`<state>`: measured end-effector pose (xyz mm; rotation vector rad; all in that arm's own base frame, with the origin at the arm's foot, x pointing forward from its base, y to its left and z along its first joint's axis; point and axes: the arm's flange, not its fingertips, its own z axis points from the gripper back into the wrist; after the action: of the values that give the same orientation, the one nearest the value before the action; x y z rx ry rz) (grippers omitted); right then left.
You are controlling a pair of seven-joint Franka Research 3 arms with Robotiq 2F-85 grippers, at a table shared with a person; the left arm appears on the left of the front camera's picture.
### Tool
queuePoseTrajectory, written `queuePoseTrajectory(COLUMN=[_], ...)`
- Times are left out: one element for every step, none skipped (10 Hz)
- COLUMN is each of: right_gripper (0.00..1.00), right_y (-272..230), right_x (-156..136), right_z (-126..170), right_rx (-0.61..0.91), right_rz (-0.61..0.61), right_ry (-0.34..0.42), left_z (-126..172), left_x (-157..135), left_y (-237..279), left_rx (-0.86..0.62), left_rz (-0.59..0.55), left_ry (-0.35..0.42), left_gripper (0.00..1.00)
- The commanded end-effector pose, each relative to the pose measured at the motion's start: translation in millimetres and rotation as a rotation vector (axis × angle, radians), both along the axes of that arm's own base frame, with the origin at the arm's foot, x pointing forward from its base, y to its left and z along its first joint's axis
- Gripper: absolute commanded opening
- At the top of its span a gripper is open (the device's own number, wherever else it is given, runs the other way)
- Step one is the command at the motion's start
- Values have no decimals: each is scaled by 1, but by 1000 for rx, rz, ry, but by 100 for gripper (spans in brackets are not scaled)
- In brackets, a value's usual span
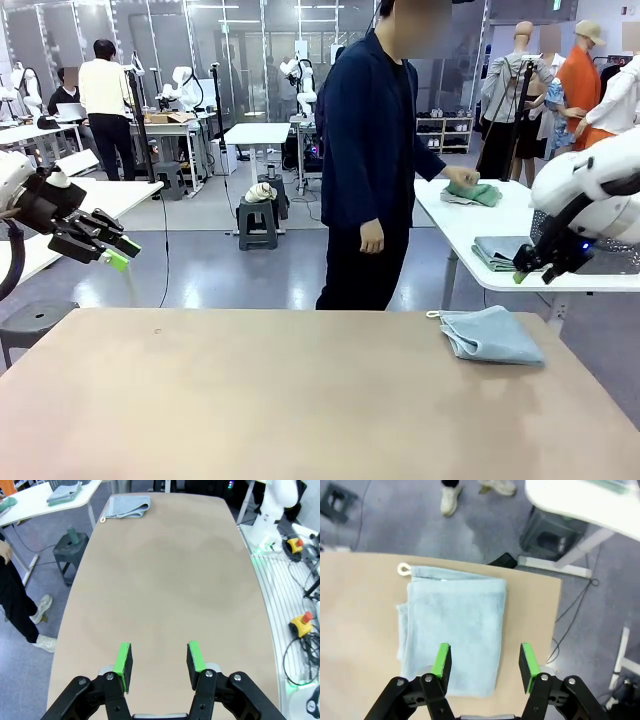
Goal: Fold the towels and place them in the basket.
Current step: Place the folded Towel with hook on the right side of the table.
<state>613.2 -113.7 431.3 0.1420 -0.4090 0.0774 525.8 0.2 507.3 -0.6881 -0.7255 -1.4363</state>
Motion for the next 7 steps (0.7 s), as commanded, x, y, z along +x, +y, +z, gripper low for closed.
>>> queuePoseTrajectory(right_gripper=[69,69,69,69,69,69,69], right_y=[38,49,62,73,81,88,93], right_x=[-80,-118,-156,-186,-209,-228,-238], right_z=[70,100,128,146,158,165,167], right_rx=[-16,10,39,78,110,107,97], right_rz=[-174,-167,-156,-143,-109,-35,10], right_ry=[51,38,22,36,33,28,29], left_z=[1,1,1,1,1,1,1], left_x=[-2,-2,-2,-2,-2,-2,-2], left_y=[0,0,0,0,0,0,0], left_rx=[13,13,13,13,13,13,13], left_rz=[-3,-3,-3,-3,-3,-3,-3], left_ry=[0,0,0,0,0,0,0], left_gripper=[57,57,57,57,57,57,57])
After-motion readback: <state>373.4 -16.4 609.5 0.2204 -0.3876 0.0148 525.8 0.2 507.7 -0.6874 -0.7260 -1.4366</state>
